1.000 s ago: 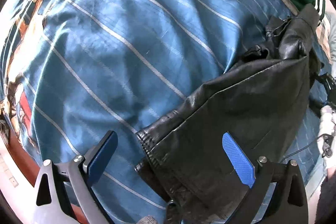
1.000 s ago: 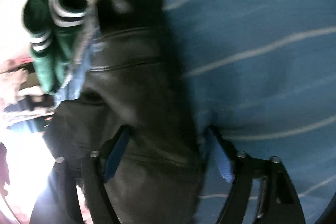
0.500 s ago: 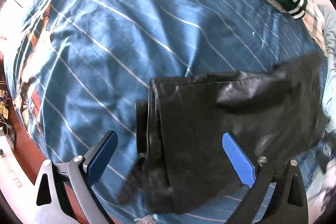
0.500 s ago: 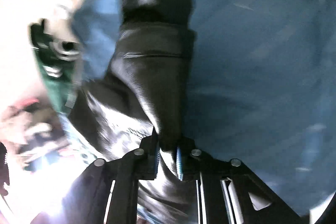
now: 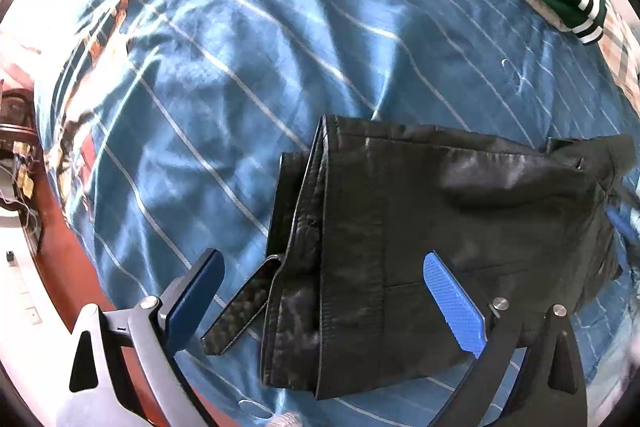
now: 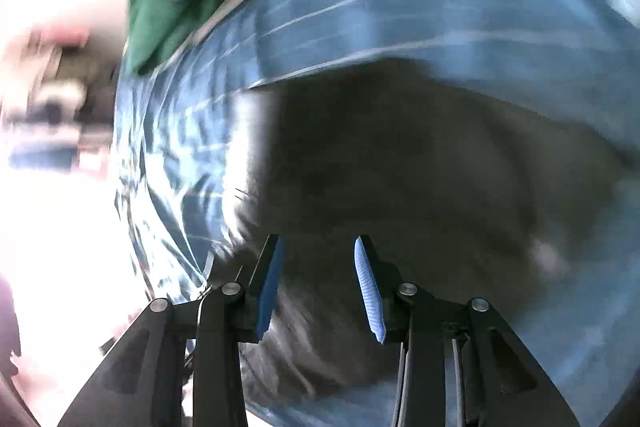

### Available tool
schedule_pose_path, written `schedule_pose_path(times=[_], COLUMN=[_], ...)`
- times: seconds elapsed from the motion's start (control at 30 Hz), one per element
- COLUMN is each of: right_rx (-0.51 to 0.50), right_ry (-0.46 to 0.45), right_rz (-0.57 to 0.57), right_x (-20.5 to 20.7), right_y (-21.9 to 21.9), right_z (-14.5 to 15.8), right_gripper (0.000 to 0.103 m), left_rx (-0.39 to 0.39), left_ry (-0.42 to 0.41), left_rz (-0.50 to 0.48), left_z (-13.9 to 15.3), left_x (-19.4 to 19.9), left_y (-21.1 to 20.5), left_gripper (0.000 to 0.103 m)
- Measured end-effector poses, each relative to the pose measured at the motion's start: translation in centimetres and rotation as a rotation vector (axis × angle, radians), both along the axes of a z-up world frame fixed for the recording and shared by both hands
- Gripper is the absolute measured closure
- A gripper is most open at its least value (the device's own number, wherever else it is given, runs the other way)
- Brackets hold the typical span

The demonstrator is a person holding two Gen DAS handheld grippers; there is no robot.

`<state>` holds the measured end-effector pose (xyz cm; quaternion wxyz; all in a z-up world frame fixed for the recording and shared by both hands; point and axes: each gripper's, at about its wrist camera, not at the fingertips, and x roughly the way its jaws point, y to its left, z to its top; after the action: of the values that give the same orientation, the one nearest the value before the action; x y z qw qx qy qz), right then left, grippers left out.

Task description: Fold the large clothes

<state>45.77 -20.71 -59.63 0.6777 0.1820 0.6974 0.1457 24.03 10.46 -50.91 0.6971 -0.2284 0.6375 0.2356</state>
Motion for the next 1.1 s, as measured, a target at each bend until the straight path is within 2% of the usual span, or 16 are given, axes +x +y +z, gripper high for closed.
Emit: schedule_pose_path(times=[0.07,0.1,0.13,0.23,0.3,0.43,0.5,0.57,0.63,0.7,0.8,0.9,1.0,1.1], right_rx=[-0.103,-0.118,-0.115,-0.087,0.005,0.001,-0.017,-0.018,0.001,0.023,0.128,0.277,0.417,0.537], right_ry=[0.042,0.072,0.080,0.133,0.124,0.072,0.028,0.000,-0.003,0.037,0.086,0.111,0.082,0.053], right_rz=[0.062,0.063,0.039,0.041,0.025,-0.035,-0.103,-0.189,-0.269,-0.332,-0.393,-0.371,-0.349,-0.408], right_x=[1.7,2.1,2.7,3.8,3.0,1.1,-0.1,-1.4,-2.6,-3.1,-3.8,-3.8,-2.3,-1.1], right_y=[1.9,2.2,2.0,1.4,-1.0,-6.6,-10.6,-14.9,-17.5,-19.7,-20.6,-20.2,-18.1,-18.1], right_z=[-3.8,-5.5,-6.0,-4.9,-3.1,0.5,2.4,3.3,2.9,1.0,-2.9,-6.9,-10.4,-11.6], right_gripper=[0.065,0.064,0.064,0.064,0.064,0.060,0.055,0.046,0.035,0.031,0.031,0.031,0.031,0.023], left_rx=[0.027,0.037,0.042,0.018,-0.022,-0.036,-0.060,-0.081,-0.035,-0.046,-0.048,-0.064,-0.088,-0.107], left_ry=[-0.014,-0.022,-0.028,-0.061,-0.096,-0.145,-0.148,-0.094,-0.034,-0.079,-0.097,-0.103,-0.094,-0.095], left_rz=[-0.013,-0.023,-0.038,-0.072,-0.108,-0.204,-0.232,-0.248,-0.280,-0.260,-0.281,-0.286,-0.288,-0.303], left_z=[0.7,0.9,1.2,1.6,2.0,1.8,0.1,-3.1,-6.5,-7.8,-7.4,-7.4,-7.4,-7.4], left_x=[0.4,0.6,1.0,2.8,5.0,10.1,12.7,14.8,16.3,16.4,16.0,15.7,15.8,15.9], left_y=[-0.4,-0.7,-1.0,-2.5,-4.1,-7.6,-9.6,-11.3,-12.4,-11.9,-11.7,-11.6,-11.6,-11.1], left_gripper=[0.000,0.000,0.000,0.000,0.000,0.000,0.000,0.000,0.000,0.000,0.000,0.000,0.000,0.000])
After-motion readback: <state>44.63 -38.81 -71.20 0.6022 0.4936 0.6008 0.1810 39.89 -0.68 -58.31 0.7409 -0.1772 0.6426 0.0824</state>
